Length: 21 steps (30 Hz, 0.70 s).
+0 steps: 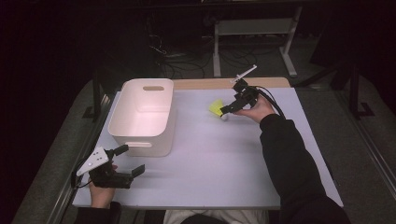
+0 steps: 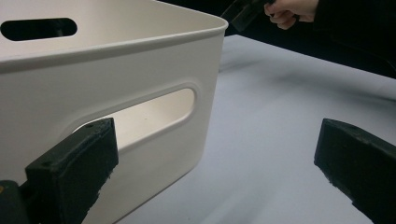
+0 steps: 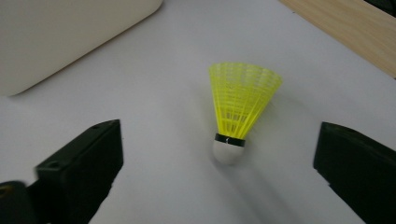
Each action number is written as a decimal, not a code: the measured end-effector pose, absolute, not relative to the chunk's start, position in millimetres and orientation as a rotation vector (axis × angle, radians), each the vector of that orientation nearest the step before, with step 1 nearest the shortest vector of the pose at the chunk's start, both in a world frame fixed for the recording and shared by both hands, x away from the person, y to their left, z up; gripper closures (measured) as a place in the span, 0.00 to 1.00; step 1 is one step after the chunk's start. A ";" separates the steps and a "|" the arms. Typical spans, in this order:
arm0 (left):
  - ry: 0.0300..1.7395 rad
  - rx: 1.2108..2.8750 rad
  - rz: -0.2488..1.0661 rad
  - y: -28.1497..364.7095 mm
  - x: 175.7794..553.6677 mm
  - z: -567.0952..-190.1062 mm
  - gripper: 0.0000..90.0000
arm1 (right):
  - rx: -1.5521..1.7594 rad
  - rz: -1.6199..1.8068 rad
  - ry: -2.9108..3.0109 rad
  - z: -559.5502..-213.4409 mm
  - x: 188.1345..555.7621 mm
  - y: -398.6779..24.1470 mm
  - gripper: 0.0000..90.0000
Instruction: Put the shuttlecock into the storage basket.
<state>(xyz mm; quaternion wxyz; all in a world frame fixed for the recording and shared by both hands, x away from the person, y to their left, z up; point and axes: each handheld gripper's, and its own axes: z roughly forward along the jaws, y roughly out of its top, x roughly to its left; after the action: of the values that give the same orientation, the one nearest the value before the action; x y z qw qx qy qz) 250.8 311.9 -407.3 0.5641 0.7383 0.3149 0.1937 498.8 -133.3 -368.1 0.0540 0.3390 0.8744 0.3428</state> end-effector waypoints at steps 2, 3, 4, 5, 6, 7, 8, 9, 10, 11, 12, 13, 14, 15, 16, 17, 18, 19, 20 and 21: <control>0.740 1.737 0.457 312.1 250.6 -407.2 0.00 | 1.022 1.046 2.668 -368.7 501.9 -131.8 0.00; 0.739 1.737 0.458 312.3 250.6 -407.1 0.00 | 1.020 1.046 2.670 -369.2 502.9 -131.2 0.00; 0.741 1.737 0.458 312.2 250.7 -407.1 0.00 | 1.019 1.045 2.675 -370.0 504.3 -130.5 0.00; 0.740 1.738 0.457 312.1 250.8 -407.2 0.00 | 1.010 1.042 2.678 -371.4 505.7 -129.5 0.00; 0.739 1.738 0.456 312.0 250.8 -407.2 0.00 | 1.011 1.039 2.680 -372.2 506.3 -128.9 0.00; 0.738 1.739 0.455 312.0 250.9 -407.2 0.00 | 1.008 1.042 2.687 -373.9 507.6 -128.1 0.00; 0.738 1.739 0.456 312.0 250.8 -407.2 0.00 | 1.003 1.044 2.690 -375.1 508.4 -127.8 0.00; 0.738 1.739 0.456 312.0 250.8 -407.2 0.00 | 0.998 1.045 2.693 -377.0 509.5 -127.6 0.00; 0.738 1.739 0.456 312.0 250.8 -407.2 0.00 | 1.006 1.046 2.695 -379.6 510.5 -127.3 0.00; 0.737 1.739 0.456 312.0 250.9 -407.2 0.00 | 1.004 1.043 2.699 -382.1 511.7 -127.3 0.00; 0.738 1.740 0.456 311.9 250.9 -407.2 0.00 | 1.008 1.036 2.703 -384.0 512.5 -127.2 0.00; 0.738 1.740 0.456 311.9 250.9 -407.2 0.00 | 1.017 1.027 2.706 -386.4 513.2 -126.7 0.00; 0.738 1.740 0.456 311.9 250.9 -407.2 0.00 | 1.017 1.027 2.706 -386.4 513.2 -126.7 0.00; 0.737 1.740 0.457 311.9 250.9 -407.2 0.00 | 1.022 1.018 2.712 -388.6 513.9 -126.4 0.00; 0.738 1.740 0.457 311.9 250.8 -407.2 0.00 | 1.021 1.005 2.718 -392.8 515.1 -125.6 0.00; 0.737 1.740 0.457 311.9 250.8 -407.2 0.00 | 1.026 1.005 2.722 -394.3 515.3 -125.0 0.00; 0.737 1.740 0.457 311.8 250.8 -407.2 0.00 | 1.029 1.001 2.721 -395.7 515.4 -124.4 0.00; 0.737 1.740 0.457 311.8 250.9 -407.2 0.00 | 1.029 0.998 2.718 -397.3 515.6 -123.9 0.00; 0.737 1.740 0.457 311.8 250.8 -407.2 0.00 | 1.035 0.993 2.721 -398.6 515.9 -123.6 0.00; 0.737 1.741 0.457 311.9 250.8 -407.2 0.00 | 1.038 0.990 2.722 -400.1 516.6 -123.7 0.00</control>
<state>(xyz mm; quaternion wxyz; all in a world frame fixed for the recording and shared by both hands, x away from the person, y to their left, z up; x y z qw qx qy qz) 250.8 311.9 -407.2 0.5634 0.7396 0.3130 0.1941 516.6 -123.7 -400.1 0.0322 0.3372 0.8842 0.3215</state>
